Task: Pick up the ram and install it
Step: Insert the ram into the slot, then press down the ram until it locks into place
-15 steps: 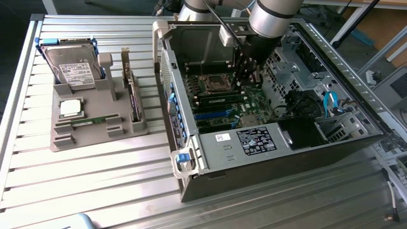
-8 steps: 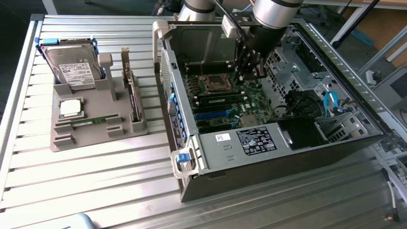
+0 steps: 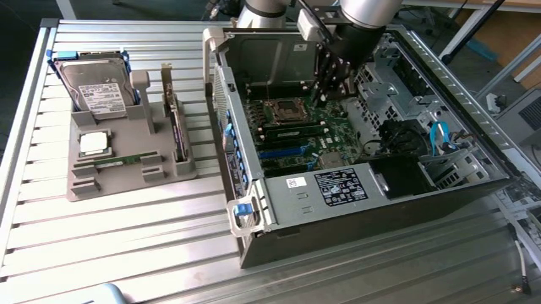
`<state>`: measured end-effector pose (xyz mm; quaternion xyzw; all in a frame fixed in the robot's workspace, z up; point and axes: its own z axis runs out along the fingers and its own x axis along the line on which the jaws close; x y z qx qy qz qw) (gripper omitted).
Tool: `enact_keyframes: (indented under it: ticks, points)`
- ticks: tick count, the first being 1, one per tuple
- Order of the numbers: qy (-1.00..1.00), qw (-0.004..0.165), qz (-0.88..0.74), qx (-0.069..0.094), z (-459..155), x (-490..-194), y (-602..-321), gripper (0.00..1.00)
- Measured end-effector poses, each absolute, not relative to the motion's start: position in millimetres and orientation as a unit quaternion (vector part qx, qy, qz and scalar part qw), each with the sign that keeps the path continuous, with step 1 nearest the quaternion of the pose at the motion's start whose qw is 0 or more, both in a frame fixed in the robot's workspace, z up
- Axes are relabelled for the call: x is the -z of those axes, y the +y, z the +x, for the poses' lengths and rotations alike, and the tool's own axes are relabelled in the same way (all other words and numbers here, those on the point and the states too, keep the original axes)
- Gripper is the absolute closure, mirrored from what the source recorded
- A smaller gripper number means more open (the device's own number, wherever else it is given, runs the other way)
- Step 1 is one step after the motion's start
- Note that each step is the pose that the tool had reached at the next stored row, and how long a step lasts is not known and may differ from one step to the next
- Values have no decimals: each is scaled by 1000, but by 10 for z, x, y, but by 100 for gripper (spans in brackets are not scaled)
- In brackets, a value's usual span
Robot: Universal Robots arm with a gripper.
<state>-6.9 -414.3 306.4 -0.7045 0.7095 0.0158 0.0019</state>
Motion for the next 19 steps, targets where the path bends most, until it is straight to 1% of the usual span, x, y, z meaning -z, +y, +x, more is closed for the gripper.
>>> enact_keyframes:
  ticks: [7, 19]
  points:
    - [710, 2, -704, -16, -69, -3229, -4143, 81]
    - [710, 2, -704, -16, -69, -3237, -4143, 81]
